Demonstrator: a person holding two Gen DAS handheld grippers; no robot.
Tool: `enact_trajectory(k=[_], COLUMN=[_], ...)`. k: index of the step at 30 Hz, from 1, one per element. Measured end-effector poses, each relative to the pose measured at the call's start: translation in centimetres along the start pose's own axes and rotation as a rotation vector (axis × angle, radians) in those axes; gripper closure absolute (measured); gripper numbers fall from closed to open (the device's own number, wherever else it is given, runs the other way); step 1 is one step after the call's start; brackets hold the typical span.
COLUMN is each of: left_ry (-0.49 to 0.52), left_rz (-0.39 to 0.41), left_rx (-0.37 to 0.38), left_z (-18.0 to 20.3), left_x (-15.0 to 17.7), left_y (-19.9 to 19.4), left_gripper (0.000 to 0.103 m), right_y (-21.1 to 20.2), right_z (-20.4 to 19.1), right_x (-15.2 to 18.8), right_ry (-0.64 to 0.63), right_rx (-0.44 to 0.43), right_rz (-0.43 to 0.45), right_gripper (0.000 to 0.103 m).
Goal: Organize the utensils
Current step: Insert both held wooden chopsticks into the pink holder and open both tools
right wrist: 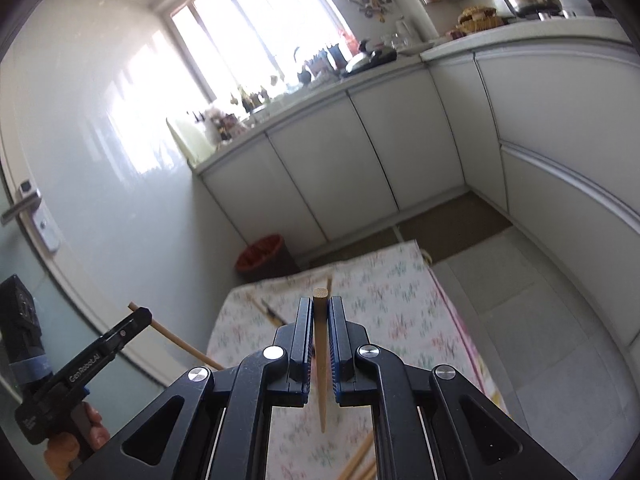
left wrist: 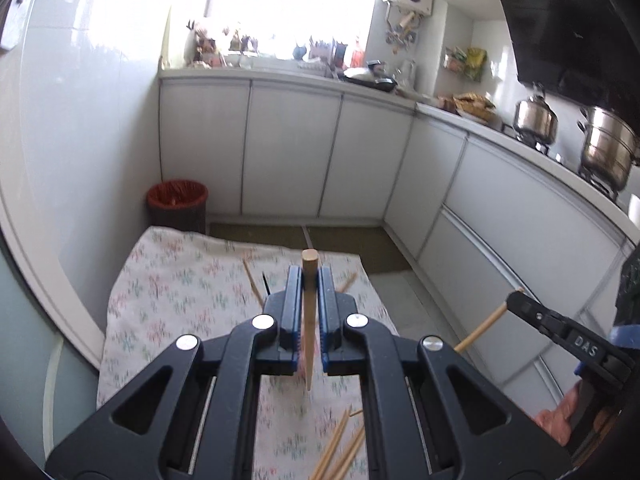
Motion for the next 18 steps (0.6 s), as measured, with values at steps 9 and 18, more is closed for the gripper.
enact_trajectory(k=[9, 18], left_ry=[-0.034, -0.032], left_rz=[0.008, -0.035], left_rx=[-0.048, -0.059], left_z=[-2.5, -4.4], left_x=[-1.4, 2.3], left_y=[5.9, 8.7], left_gripper=[0.095, 0.088], right_y=[4.5, 9.8], right_z=[-2.1, -3.7], right_x=[-3.6, -3.3], right_ry=[0.012, 0.018], right_rx=[-0.029, -0.028], right_rz=[0.045, 0.039], right_gripper=[0.095, 0.095])
Point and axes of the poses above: each gripper's, at about its wrist camera, not at the fingertips, and y roughly the way its jaws point, z to its right, x to its underside, the point moved 8 cm from there along y, roughly the way its jaws point, and after that the axes turned 7 degrees about x, right-handed, at the moved point
